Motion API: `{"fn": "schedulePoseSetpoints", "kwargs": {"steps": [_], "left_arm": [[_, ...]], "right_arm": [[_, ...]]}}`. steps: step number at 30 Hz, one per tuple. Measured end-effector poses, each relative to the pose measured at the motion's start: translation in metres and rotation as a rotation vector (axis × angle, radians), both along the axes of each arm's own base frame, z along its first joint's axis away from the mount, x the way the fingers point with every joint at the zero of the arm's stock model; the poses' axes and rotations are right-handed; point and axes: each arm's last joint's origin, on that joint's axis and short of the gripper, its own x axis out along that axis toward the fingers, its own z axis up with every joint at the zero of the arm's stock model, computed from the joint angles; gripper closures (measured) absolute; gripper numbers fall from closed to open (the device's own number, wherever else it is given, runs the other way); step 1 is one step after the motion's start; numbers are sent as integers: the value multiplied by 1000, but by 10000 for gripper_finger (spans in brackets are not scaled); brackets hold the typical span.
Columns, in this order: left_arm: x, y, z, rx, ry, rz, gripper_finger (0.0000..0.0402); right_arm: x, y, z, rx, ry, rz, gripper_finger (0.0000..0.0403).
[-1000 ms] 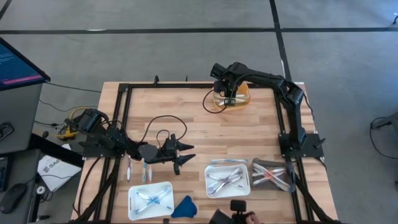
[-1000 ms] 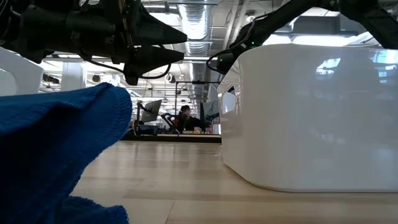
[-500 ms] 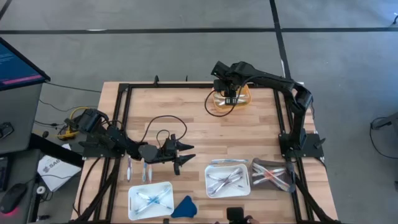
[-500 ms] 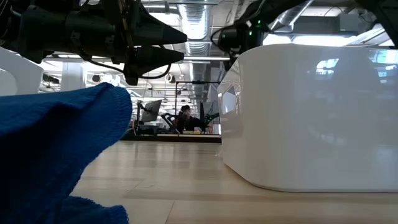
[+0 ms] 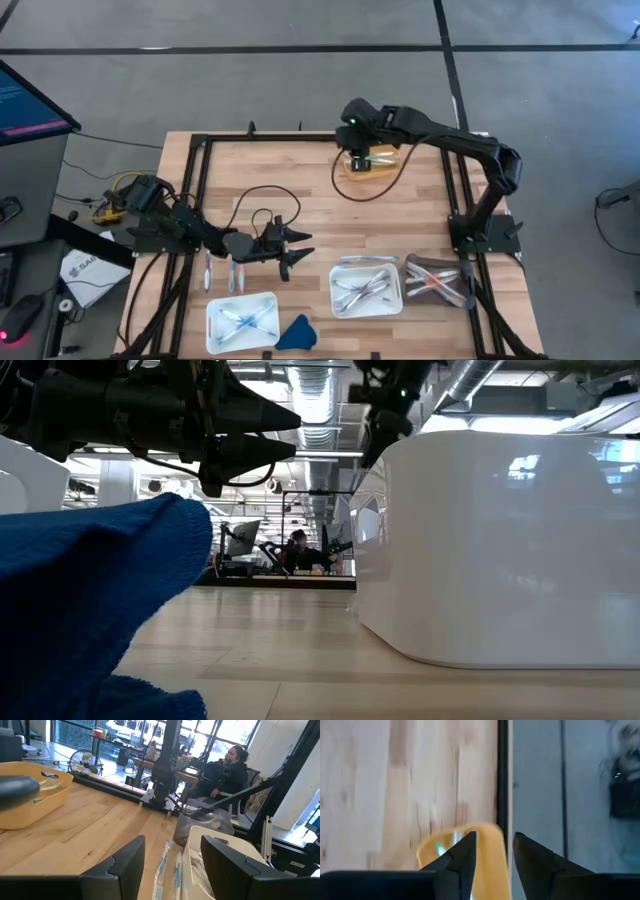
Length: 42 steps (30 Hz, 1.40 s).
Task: Pick & Place Toothbrushes
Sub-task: Put the violet toothbrush into the right white bin
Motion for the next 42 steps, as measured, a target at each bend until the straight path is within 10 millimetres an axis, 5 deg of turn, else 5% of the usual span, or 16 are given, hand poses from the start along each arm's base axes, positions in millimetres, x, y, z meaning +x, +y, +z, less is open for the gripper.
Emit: {"fn": "schedulePoseSetpoints", "kwargs": {"steps": [8,21,34,42], "left_arm": [[0,0,0,1,0,0,215],[0,0,0,1,1,0,215],[0,0,0,2,1,0,215],[1,2,0,3,1,6,215]], "right_arm": [[15,43,25,-76,-176,143,280],[39,111,39,-101,-364,336,280],[35,207,37,60,-366,789,280],[22,244,34,365,-345,1105,280]]}}
